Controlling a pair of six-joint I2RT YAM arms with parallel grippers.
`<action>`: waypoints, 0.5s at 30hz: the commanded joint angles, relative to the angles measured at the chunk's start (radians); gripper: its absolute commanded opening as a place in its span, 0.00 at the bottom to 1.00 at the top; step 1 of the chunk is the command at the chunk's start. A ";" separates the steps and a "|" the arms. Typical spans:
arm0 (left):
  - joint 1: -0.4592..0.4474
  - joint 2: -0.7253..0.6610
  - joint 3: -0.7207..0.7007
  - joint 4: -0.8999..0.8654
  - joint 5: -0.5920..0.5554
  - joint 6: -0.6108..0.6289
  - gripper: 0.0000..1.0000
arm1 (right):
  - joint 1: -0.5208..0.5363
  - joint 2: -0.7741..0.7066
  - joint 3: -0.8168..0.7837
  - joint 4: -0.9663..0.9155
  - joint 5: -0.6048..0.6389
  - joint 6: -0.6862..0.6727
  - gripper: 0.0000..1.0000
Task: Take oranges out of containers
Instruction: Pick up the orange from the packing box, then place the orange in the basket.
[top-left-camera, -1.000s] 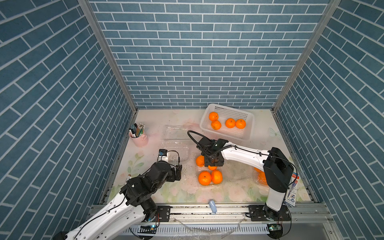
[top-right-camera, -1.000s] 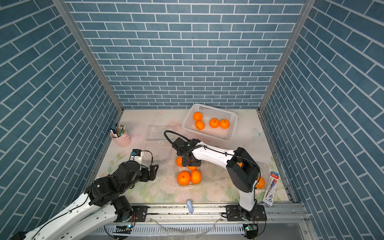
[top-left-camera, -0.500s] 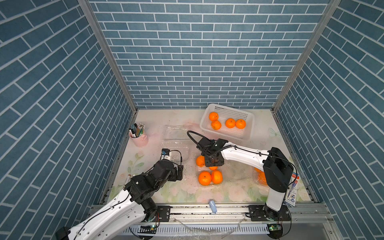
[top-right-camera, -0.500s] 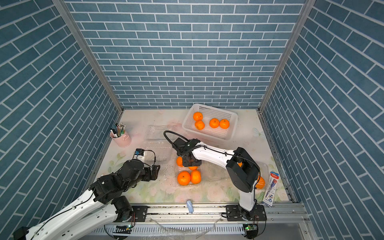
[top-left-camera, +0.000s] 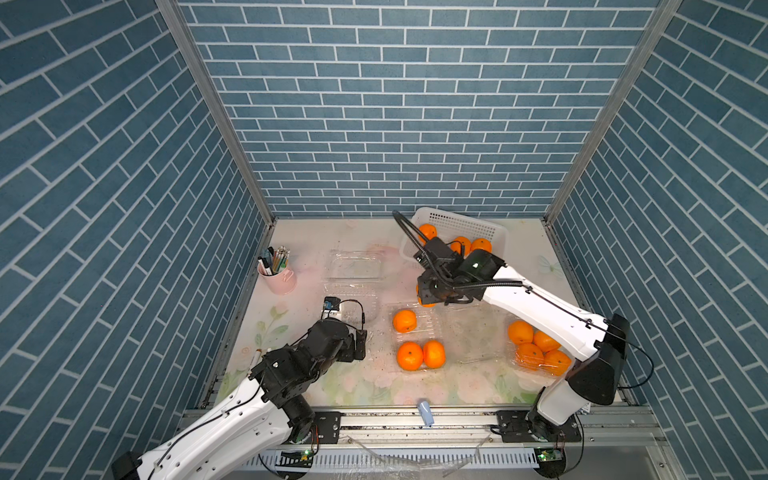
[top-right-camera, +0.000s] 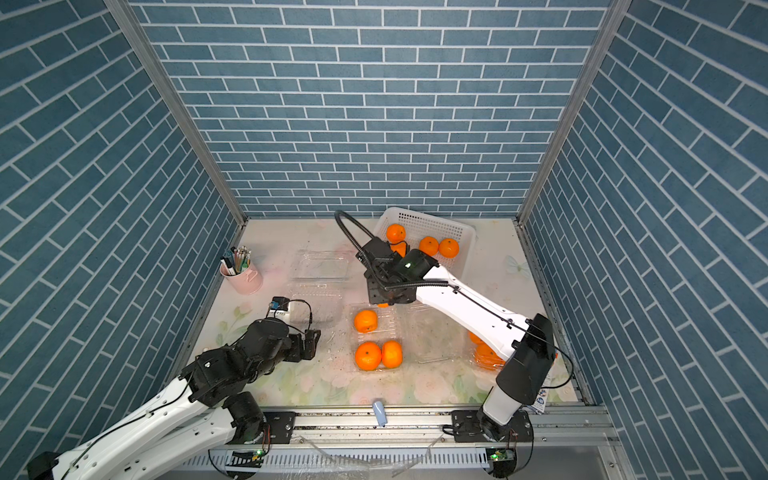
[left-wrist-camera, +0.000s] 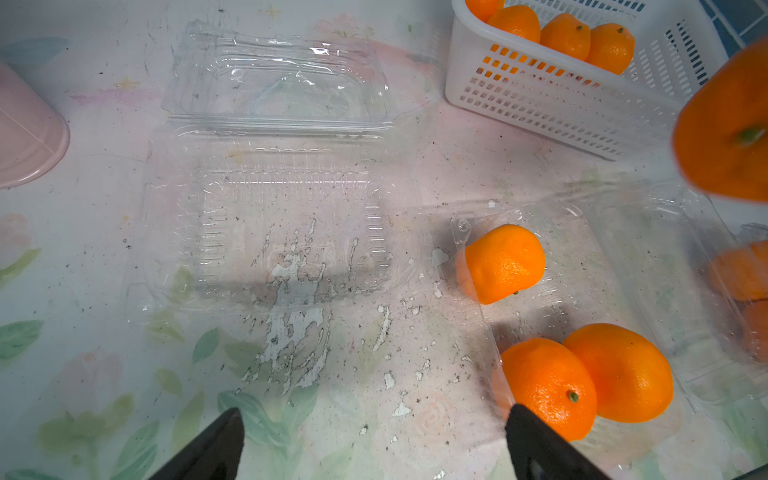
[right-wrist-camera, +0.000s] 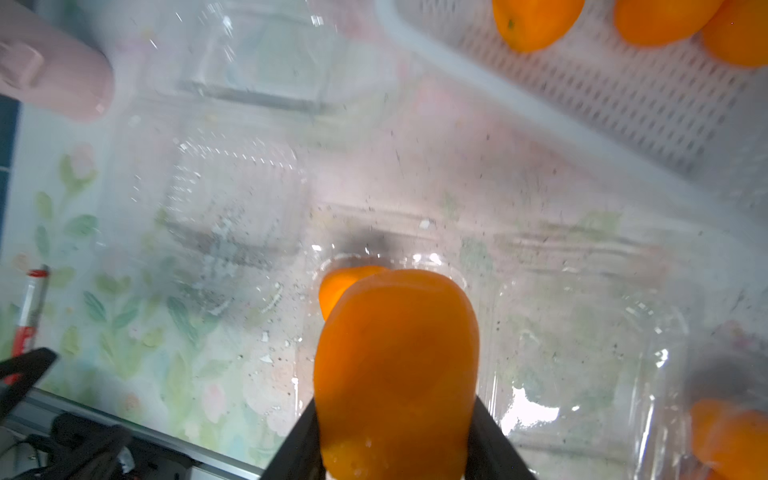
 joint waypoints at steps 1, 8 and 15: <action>0.004 0.031 0.034 0.024 0.001 0.013 0.99 | -0.092 -0.004 0.065 -0.065 0.047 -0.122 0.17; 0.005 0.062 0.052 0.021 0.000 0.011 0.99 | -0.299 0.086 0.159 0.034 -0.020 -0.220 0.17; 0.005 0.103 0.066 0.025 -0.008 0.013 0.99 | -0.430 0.297 0.308 0.074 -0.107 -0.278 0.15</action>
